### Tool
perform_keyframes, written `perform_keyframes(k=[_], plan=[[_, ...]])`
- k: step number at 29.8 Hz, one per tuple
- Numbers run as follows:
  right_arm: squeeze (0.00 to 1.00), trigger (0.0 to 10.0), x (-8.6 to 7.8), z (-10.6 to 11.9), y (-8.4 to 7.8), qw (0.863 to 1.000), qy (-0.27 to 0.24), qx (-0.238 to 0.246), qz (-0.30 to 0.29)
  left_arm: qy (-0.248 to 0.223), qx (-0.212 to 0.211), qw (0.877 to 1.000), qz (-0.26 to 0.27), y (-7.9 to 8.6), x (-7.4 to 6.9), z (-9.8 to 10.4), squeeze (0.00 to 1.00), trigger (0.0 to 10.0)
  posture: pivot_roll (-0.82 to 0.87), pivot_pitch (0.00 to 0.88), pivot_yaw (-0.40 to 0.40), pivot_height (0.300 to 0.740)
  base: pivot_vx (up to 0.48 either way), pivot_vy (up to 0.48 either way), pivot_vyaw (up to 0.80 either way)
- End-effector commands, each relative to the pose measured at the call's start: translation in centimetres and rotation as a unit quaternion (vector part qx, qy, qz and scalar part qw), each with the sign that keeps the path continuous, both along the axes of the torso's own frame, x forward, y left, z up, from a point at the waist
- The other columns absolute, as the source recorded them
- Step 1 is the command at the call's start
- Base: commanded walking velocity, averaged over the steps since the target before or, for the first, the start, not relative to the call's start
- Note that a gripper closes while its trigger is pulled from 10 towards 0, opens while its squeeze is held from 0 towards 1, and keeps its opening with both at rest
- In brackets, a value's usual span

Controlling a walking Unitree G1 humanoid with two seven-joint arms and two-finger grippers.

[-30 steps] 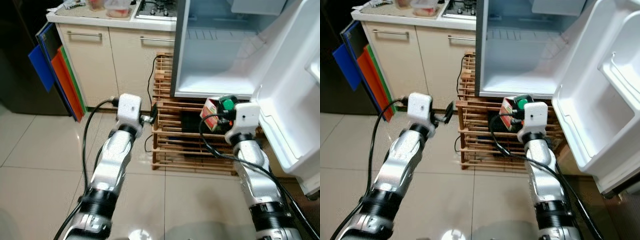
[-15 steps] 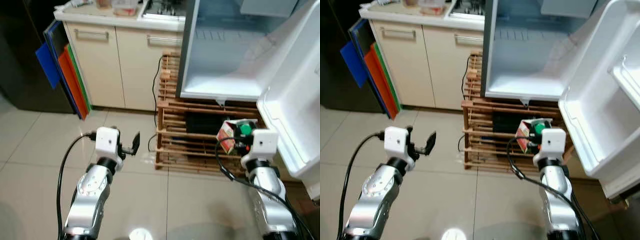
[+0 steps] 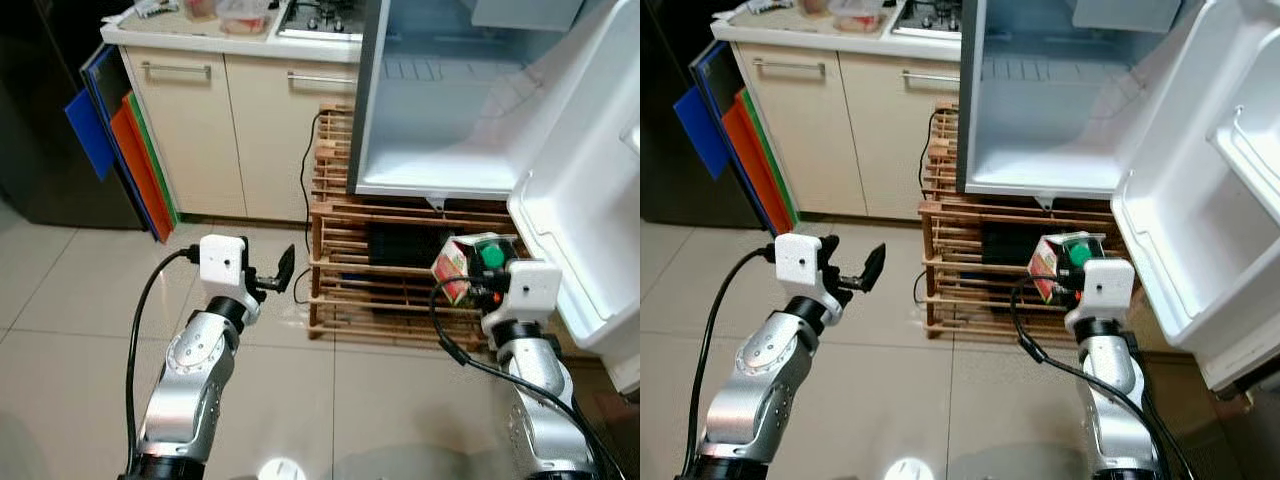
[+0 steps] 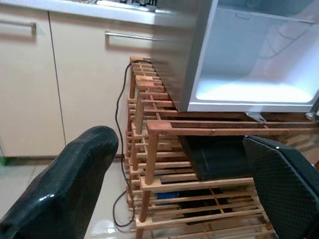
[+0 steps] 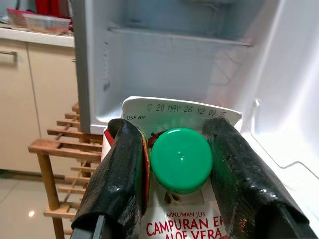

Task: Restocking fridge

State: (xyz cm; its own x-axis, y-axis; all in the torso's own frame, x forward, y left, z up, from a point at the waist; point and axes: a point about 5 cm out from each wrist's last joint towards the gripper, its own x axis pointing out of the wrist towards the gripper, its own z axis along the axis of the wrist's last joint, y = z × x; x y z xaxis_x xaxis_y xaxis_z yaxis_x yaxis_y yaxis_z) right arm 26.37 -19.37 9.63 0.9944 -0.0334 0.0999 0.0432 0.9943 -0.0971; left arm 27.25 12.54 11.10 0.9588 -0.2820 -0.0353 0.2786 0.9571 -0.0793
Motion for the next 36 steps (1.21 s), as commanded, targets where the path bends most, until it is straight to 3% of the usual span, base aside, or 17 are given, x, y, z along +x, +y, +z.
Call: perform_keyframes(k=[1, 22, 36], plan=[[0.0, 0.0, 0.2, 0.0, 0.1, 1.0, 0.004, -0.006, 0.005, -0.023, 0.005, 1.0, -0.003, -0.4, 0.2, 1.1, 0.0, 10.0, 0.03, 0.022, -0.037, 0.74, 0.48, 0.0, 0.0], [0.0, 0.0, 0.6, -0.3, 0.8, 1.0, 0.01, -0.013, 0.022, -0.017, 0.051, 0.999, -0.007, -0.4, 1.5, 1.1, 0.0, 10.0, 0.02, 0.022, -0.032, 0.74, 0.48, 0.0, 0.0], [0.0, 0.0, 2.6, 0.8, 0.5, 1.0, -0.008, -0.018, 0.023, -0.02, 0.064, 0.998, 0.004, -0.5, 1.8, 1.0, 0.0, 10.0, 0.03, 0.019, -0.038, 0.74, 0.0, 0.0, 0.0]])
